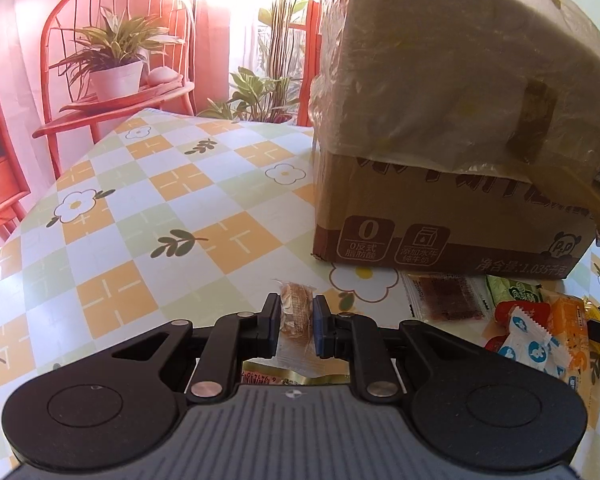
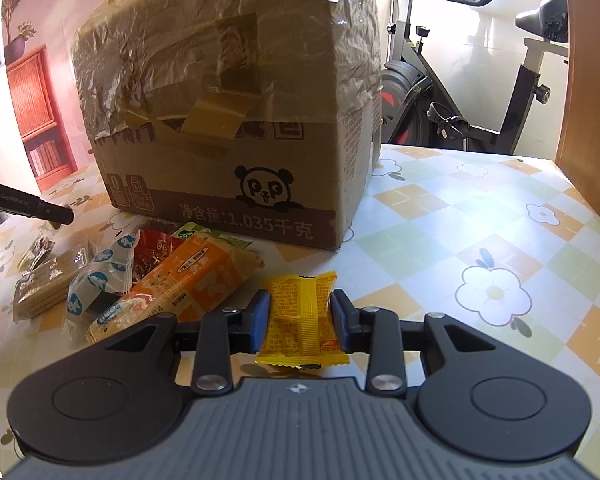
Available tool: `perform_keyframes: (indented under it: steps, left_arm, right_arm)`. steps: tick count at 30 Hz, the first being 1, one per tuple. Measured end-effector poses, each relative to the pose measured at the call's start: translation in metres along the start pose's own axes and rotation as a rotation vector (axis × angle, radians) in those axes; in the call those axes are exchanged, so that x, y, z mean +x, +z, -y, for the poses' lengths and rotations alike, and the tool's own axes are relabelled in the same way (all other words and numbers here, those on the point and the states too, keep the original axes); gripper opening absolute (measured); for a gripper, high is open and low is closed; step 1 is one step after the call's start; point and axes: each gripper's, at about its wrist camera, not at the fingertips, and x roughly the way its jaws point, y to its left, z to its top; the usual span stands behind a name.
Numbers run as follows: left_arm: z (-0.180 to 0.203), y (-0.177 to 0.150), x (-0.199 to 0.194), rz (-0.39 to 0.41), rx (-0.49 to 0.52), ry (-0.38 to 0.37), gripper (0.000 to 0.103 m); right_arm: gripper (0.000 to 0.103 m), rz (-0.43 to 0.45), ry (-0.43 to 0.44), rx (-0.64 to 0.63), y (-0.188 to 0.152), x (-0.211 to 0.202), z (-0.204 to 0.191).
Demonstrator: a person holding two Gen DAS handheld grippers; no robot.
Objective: Organize snacks
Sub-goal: 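Carry both packets over the box and open both tools to release them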
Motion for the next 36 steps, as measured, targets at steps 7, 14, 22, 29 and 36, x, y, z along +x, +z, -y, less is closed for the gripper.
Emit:
perform_keyframes:
  steps: [7,14,22,29,36]
  left_arm:
    - [0.009,0.018,-0.030,0.082,0.015,-0.034,0.018]
    - [0.023,0.044,-0.069,0.198,0.026,-0.097,0.018]
    - [0.044,0.102,-0.111,0.355,0.072,-0.145,0.018]
    - [0.084,0.174,-0.089,0.378,0.093,-0.157,0.018]
    - [0.091,0.207,-0.041,0.301,0.055,-0.125,0.018]
  right_arm:
    - [0.035,0.062,-0.017,0.009,0.003,-0.017,0.003]
    - [0.035,0.216,0.016,-0.040,0.043,-0.065,-0.007]
    - [0.035,0.421,0.079,-0.132,0.140,-0.109,-0.025]
    - [0.035,0.377,0.086,-0.194,0.228,-0.050,-0.055]
    - [0.035,0.231,0.042,-0.213,0.252,0.021,-0.066]
